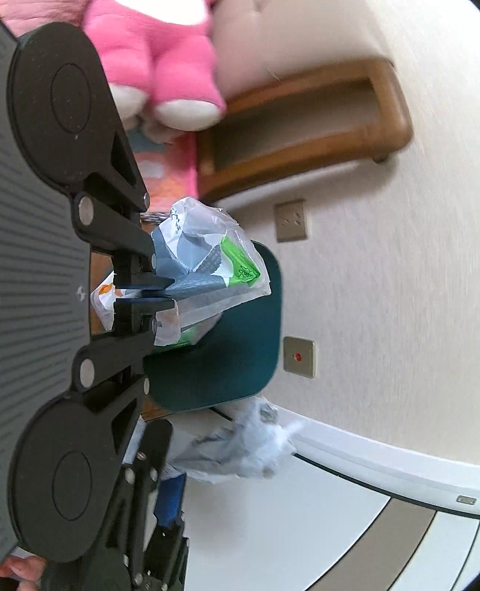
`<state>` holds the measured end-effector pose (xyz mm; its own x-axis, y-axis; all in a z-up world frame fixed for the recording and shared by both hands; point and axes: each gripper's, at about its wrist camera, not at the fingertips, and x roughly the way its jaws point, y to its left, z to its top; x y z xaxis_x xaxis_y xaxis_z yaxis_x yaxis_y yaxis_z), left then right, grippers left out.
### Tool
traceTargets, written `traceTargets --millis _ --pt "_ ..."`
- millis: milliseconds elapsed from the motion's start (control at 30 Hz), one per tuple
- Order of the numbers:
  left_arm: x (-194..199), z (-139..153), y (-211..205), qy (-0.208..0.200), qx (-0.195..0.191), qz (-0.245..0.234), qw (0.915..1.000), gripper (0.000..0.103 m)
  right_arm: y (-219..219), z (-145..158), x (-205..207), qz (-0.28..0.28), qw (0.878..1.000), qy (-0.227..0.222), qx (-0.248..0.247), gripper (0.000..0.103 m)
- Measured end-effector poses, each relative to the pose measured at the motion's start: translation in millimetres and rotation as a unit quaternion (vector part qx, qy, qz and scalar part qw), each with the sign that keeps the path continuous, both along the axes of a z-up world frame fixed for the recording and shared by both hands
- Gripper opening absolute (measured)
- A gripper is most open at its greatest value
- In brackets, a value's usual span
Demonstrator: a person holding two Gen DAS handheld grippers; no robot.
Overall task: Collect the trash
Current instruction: 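Lift the white-green bag and grey bag up toward the wastebasket, then open both tools inside the teal wastebasket to drop both bags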
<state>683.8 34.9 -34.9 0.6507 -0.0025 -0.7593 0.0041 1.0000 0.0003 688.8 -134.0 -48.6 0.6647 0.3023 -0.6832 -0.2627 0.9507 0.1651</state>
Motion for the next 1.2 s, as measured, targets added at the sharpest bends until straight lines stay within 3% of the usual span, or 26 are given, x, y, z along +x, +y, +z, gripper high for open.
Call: traceTargets --millis 200,500,800,1100,1200 --pt "68 -11 4 0.022 0.001 -0.033 0.9992 0.003 18 -21 56 -0.011 0.999 0.022 -0.043 0.039" --pt "142 -78 3 0.095 0.026 -0.059 0.9934 0.003 40 -77 115 -0.012 0.992 0.093 -0.086 0.039" --pt "171 -136 2 0.159 0.030 -0.081 0.9835 0.003 48 -122 142 -0.023 0.983 0.155 -0.092 0.039" --pt "176 -158 -5 0.185 0.025 -0.107 0.9766 0.004 61 -133 146 0.005 0.981 0.148 -0.127 0.044" --pt "177 -157 -6 0.186 0.028 -0.112 0.9757 0.008 62 -134 147 0.014 0.981 0.143 -0.134 0.052"
